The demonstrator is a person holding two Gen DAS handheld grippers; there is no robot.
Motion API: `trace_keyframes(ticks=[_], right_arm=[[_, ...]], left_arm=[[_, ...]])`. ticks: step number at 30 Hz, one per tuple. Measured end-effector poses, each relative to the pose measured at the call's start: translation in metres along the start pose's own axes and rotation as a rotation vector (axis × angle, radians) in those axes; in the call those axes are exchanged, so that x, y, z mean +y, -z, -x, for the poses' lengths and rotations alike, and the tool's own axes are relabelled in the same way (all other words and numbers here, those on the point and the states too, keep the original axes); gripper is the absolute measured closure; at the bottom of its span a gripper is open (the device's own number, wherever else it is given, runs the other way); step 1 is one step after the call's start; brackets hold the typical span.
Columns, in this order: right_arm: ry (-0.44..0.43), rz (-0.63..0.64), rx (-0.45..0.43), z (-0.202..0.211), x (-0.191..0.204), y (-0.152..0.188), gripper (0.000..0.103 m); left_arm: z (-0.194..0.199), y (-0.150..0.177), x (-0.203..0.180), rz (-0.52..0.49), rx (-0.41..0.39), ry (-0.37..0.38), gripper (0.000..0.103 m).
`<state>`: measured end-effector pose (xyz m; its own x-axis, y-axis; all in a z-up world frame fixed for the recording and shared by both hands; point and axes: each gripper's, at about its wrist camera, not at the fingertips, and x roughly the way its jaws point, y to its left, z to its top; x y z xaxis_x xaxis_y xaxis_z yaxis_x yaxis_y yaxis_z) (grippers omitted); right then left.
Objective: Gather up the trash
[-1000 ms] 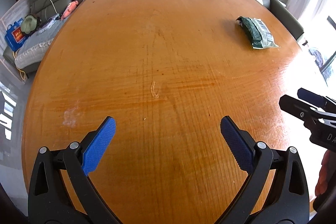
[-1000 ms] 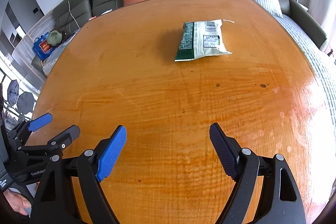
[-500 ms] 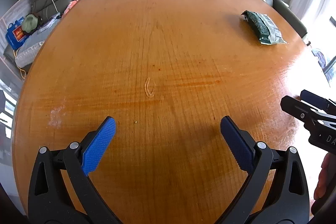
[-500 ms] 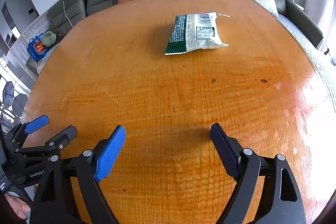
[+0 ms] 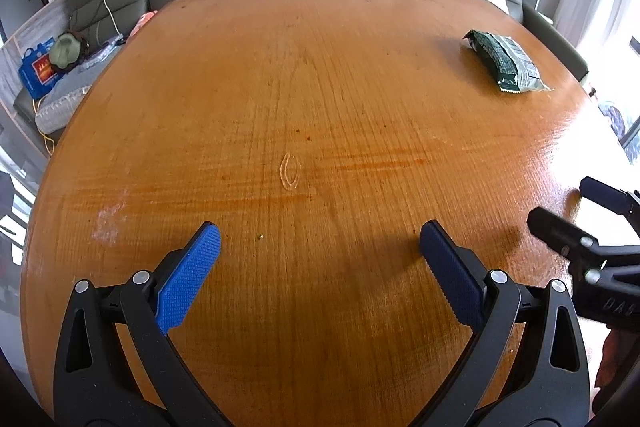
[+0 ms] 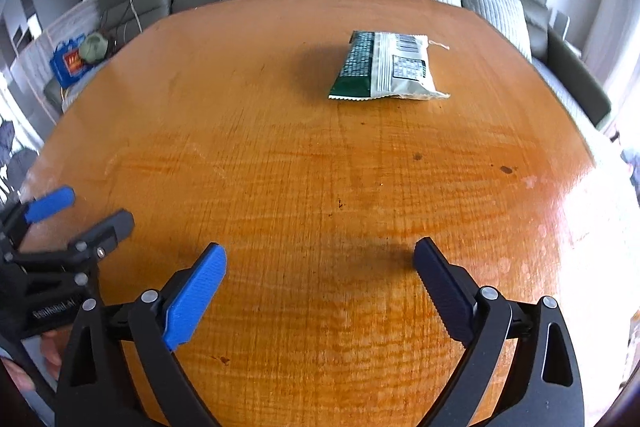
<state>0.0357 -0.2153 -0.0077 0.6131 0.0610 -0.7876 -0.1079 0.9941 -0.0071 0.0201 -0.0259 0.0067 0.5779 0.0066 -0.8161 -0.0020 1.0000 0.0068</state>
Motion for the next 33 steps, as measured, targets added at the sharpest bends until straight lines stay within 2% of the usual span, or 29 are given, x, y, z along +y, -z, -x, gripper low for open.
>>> trace_keyframes(ticks=[1,8,33], right_arm=[[0.004,0.000,-0.004,-0.0002,-0.0004,0.0016,0.003],[0.022,-0.027,-0.035,0.0016,-0.0074,0.0103,0.003],[0.027,-0.034,-0.034,0.0022,-0.0070,0.0095,0.003]], left_arm=[[0.0001,-0.0001,0.0004,0.000,0.000,0.000,0.006],[0.0003,-0.0012,0.0004,0.003,0.001,-0.003,0.006],[0.0008,-0.0008,0.0016,0.002,0.001,-0.002,0.006]])
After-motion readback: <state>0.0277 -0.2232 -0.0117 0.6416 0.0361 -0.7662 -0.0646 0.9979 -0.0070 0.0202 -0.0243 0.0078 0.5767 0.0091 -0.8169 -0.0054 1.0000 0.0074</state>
